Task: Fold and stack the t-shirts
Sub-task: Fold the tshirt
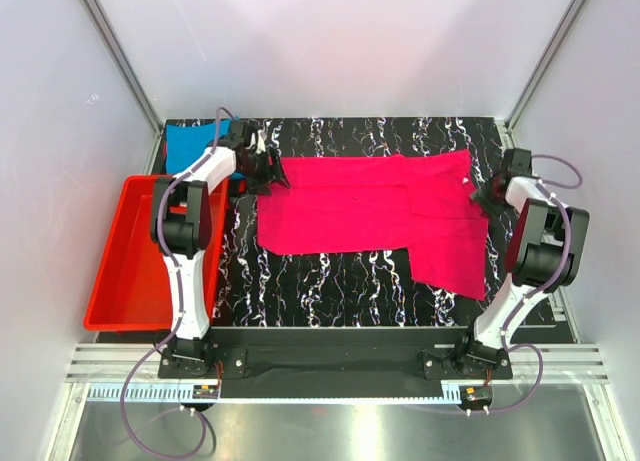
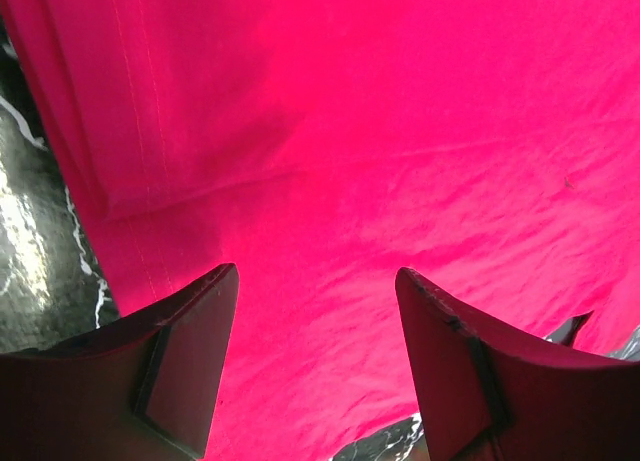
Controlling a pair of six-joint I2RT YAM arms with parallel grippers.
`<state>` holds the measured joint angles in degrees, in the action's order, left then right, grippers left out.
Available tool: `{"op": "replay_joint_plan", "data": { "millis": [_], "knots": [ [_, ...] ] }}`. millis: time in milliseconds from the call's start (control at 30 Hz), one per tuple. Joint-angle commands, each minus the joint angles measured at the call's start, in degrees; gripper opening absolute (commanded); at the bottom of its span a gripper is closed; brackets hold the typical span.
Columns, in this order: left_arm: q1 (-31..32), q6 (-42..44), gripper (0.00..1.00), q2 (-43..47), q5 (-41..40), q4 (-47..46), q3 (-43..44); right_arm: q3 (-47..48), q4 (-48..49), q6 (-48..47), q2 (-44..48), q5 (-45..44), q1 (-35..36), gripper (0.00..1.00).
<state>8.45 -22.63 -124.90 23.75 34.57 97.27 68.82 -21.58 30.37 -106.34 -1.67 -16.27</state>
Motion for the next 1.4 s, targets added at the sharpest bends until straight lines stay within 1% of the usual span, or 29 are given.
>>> {"op": "replay_joint_plan", "data": {
  "millis": [0, 33, 100, 167, 233, 300, 333, 400, 433, 467, 533, 567, 633, 867, 1033, 1133, 1300, 1333, 1367],
  "knots": [
    [-0.45, -1.44, 0.7, -0.08, 1.3, -2.48, 4.94, 7.98, 0.06, -4.77, 0.11, 8.25, -0.69, 0.52],
    [-0.45, -1.71, 0.7, -0.86, 1.91, -2.75, 6.33, 11.57, -0.3, -5.58, -1.05, 9.22, -0.86, 0.53],
    [-0.45, -2.24, 0.7, -1.83, 3.05, -3.01, 8.01, 14.4, 0.92, -6.9, -5.09, 14.05, -1.22, 0.55],
    [-0.45, -2.42, 0.7, -3.33, 3.32, -3.19, 9.94, 19.23, 0.76, -6.55, -9.99, 18.61, -2.09, 0.55],
    [-0.54, -2.68, 0.7, -4.55, 3.5, -3.8, 10.65, 23.53, 0.84, -6.55, -13.0, 19.86, -2.45, 0.55],
    [-0.54, -2.94, 0.71, -5.7, 3.06, -4.42, 11.62, 26.18, 1.89, -6.64, -17.3, 22.84, -3.06, 0.55],
    [-0.54, -2.94, 0.71, -6.14, 3.15, -4.59, 11.88, 28.98, 2.07, -6.55, -18.8, 24.07, -3.32, 0.55],
    [-0.54, -3.03, 0.71, -6.93, 3.76, -5.56, 12.32, 31.98, 2.42, -7.08, -23.19, 27.24, -4.02, 0.55],
    [-0.71, -3.21, 0.71, -7.8, 3.85, -5.82, 12.41, 34.95, 2.34, -7.17, -24.6, 28.55, -4.29, 0.55],
    [-0.8, -3.38, 0.71, -8.34, 4.11, -5.91, 12.67, 36.2, 2.68, -7.08, -26.09, 31.44, -4.55, 0.54],
    [-1.24, -4.0, 0.71, -10.0, 4.64, -6.0, 13.47, 39.1, 3.47, -5.5, -29.61, 34.26, -5.52, 0.54],
    [-1.33, -4.17, 0.7, -10.62, 4.73, -6.0, 13.82, 39.55, 5.13, -4.8, -31.19, 36.89, -5.79, 0.53],
    [-1.77, -4.61, 0.71, -11.68, 5.26, -6.7, 14.26, 39.9, 7.77, -2.78, -32.08, 38.58, -6.14, 0.52],
    [-2.38, -4.61, 0.71, -12.3, 4.56, -6.88, 14.61, 39.55, 13.14, 0.47, -32.78, 39.81, -6.32, 0.51],
    [-2.65, -5.14, 0.71, -12.65, 4.64, -7.41, 14.09, 42.1, 14.37, 2.15, -35.16, 42.97, -6.32, 0.48],
    [-2.65, -5.32, 0.71, -12.65, 4.64, -7.76, 13.73, 43.42, 13.42, 2.33, -36.21, 42.98, -6.32, 0.46],
    [-2.65, -5.14, 0.71, -12.82, 4.64, -7.76, 13.91, 46.23, 11.12, 1.71, -38.23, 42.28, -6.32, 0.46],
    [-2.65, -5.14, 0.71, -12.82, 4.64, -7.76, 13.99, 46.15, 11.39, 1.71, -38.32, 41.84, -6.32, 0.43],
    [-2.73, -5.14, 0.71, -12.82, 4.55, -7.85, 14.08, 46.14, 11.39, 1.88, -38.41, 41.49, -6.32, 0.33]
  ]
}}
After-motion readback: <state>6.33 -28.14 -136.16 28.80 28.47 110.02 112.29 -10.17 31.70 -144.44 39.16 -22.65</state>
